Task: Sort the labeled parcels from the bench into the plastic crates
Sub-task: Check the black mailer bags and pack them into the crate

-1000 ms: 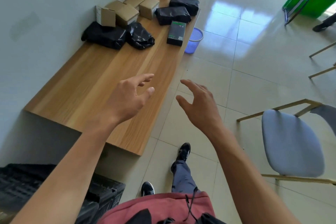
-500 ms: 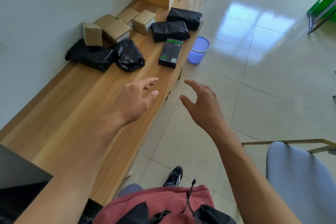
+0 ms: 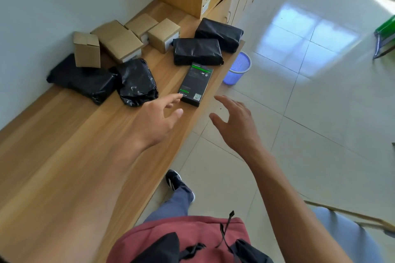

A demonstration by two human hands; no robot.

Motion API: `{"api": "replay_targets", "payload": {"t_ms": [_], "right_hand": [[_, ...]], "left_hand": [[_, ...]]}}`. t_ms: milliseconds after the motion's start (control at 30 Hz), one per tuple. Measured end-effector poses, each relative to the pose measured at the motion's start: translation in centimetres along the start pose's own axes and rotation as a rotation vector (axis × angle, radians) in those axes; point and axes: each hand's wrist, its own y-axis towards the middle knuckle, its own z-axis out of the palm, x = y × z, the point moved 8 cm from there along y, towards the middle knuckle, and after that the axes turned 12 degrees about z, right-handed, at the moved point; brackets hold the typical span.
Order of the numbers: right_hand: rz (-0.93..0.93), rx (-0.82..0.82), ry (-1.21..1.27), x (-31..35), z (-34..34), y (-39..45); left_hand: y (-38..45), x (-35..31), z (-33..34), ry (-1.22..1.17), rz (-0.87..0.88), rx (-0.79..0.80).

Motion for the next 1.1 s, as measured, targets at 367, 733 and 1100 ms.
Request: {"api": "replay_targets", "payload": {"t_ms": [367,733,1100], "right_hand": [[-0.048,0.06,-0.072,3.3,-1.1,15.2],[-0.208,0.204,-0.098,2.5,-1.0,27.8],[-0.292,0.33,-0.215,-0.7,-0.6,39.1]], "left_hand": [[12.2,3.9,-1.5,-0.045,-0.109,-0.058],[20.1,5.3,0.5,-0.007,-0.283,-0.095],[25.4,6.8,4.4,0.015,-0.468,-0.206]]}}
